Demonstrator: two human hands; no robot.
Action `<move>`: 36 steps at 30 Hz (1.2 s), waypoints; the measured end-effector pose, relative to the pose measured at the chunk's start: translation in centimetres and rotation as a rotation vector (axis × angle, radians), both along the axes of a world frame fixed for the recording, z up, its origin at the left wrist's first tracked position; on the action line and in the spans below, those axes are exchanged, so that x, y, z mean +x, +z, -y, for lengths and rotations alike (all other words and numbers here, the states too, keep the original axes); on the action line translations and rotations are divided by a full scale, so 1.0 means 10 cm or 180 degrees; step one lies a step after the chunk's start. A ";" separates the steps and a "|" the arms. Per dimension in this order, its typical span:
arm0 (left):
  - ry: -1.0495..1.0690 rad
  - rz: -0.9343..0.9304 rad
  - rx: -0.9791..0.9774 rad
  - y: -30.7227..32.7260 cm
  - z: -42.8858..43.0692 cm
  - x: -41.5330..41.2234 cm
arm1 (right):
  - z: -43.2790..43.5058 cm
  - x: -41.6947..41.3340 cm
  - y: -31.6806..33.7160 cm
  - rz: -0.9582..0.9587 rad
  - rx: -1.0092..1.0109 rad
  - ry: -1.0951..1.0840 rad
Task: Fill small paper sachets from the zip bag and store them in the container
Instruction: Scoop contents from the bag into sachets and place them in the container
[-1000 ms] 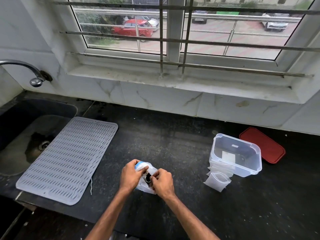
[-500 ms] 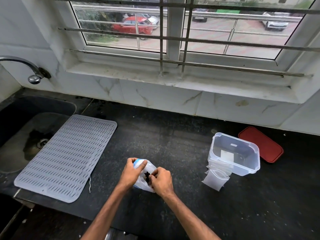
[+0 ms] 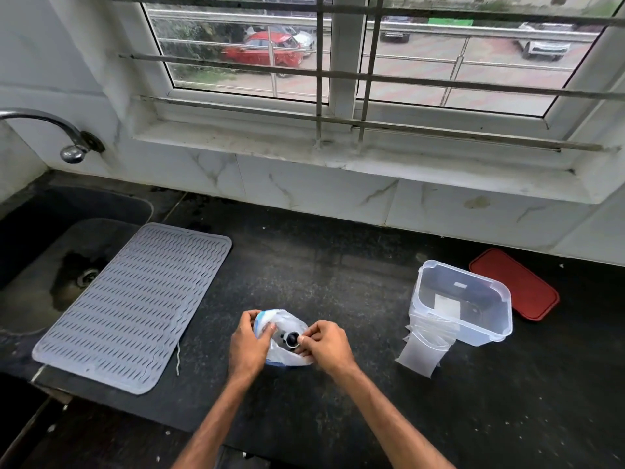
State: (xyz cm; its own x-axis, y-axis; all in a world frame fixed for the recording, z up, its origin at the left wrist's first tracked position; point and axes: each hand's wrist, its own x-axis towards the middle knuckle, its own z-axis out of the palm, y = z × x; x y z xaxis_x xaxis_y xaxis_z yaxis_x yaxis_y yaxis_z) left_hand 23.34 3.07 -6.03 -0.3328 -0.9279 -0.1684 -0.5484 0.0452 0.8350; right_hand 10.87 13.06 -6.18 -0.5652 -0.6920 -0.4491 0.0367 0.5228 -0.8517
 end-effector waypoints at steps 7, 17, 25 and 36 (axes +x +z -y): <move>0.0137 -0.0242 0.0086 -0.04 -0.17 -0.27 | -0.19 -0.39 0.33 0.0299 -0.0372 -0.0093; -0.0242 -0.0050 -0.0652 0.09 -0.33 -0.32 | -0.80 -0.94 0.69 0.0791 -0.0809 -0.0659; -0.0803 -0.0480 -0.1703 0.31 -1.05 -0.86 | -1.44 -1.32 0.88 0.0818 -0.0828 -0.0867; -0.0867 0.0206 -0.0129 -0.15 -2.45 -1.95 | -2.14 -1.76 0.94 0.0320 -0.0603 -0.0943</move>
State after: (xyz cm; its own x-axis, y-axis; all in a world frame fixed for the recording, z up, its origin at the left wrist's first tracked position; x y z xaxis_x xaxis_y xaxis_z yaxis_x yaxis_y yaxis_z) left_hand 3.86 27.54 -7.54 -0.5606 -0.8121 -0.1620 -0.5635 0.2308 0.7932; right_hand -6.76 34.45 3.19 -0.7131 -0.5811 -0.3923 0.2514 0.3103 -0.9168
